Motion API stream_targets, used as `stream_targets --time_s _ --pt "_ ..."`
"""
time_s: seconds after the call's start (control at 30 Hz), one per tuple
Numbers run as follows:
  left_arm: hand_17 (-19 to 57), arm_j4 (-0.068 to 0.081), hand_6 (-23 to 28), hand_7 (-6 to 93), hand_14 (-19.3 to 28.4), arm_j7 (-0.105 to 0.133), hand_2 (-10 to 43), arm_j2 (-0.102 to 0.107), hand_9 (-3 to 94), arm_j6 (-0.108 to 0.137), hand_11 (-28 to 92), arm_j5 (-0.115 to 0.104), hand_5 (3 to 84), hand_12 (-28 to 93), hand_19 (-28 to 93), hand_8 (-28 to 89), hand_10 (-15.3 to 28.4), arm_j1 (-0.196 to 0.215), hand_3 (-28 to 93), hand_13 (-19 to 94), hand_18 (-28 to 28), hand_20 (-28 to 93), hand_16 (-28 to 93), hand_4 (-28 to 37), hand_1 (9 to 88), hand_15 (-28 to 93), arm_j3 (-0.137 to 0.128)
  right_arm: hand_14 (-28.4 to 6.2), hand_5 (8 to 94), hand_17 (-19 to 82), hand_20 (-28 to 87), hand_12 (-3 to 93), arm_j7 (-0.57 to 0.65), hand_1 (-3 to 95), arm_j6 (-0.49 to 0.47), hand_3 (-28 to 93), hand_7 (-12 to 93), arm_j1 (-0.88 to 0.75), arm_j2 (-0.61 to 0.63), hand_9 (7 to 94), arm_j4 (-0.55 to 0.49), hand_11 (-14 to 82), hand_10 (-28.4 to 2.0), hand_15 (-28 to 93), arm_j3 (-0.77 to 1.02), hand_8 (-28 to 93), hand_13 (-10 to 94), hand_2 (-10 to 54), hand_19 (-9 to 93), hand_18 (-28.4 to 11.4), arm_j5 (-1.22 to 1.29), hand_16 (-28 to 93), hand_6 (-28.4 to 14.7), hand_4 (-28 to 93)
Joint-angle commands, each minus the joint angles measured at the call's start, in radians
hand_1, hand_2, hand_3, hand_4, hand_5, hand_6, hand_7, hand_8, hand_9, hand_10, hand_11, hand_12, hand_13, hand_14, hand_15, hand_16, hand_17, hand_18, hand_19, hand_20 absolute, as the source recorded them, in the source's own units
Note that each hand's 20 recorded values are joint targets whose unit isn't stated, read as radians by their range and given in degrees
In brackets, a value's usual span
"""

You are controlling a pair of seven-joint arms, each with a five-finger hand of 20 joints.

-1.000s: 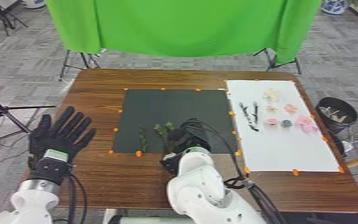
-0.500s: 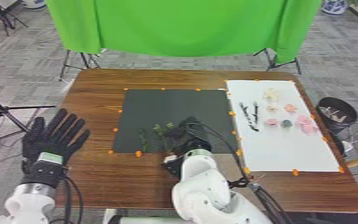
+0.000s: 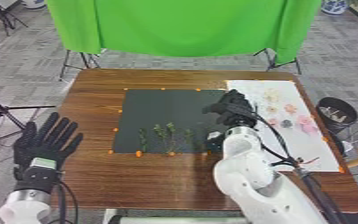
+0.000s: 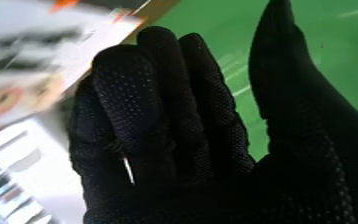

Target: Arrange flowers

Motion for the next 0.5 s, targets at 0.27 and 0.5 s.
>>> stream_targets --time_s 0.27,0.5 --pt "-9.4 -0.012 9.6 13.3 16.3 0.024 12.6 0.001 32.4 -0.003 19 -0.047 37.7 11 37 -9 16.4 0.015 71 22 15.3 8 -7 -28.3 26.5 35 -0.019 -14.3 49.9 34 23 14.4 0.044 30.6 -0.313 75 7 0.032 0.065 51.7 0.084 9.9 -24.1 62 0.142 -8 70 -9.5 85 -27.7 0.122 21 -15.7 -25" --pt "-9.4 -0.011 9.7 13.5 16.3 0.020 12.7 -0.006 32.4 0.014 19 -0.056 37.8 11 37 -9 16.3 0.003 72 22 15.4 8 -7 -28.3 26.3 35 -0.006 -14.2 52.4 34 22 13.8 0.055 31.1 -0.311 75 5 0.025 0.059 51.1 0.108 8.9 -24.5 62 0.140 -8 70 -9.5 85 -27.7 0.102 20 -17.1 -26"
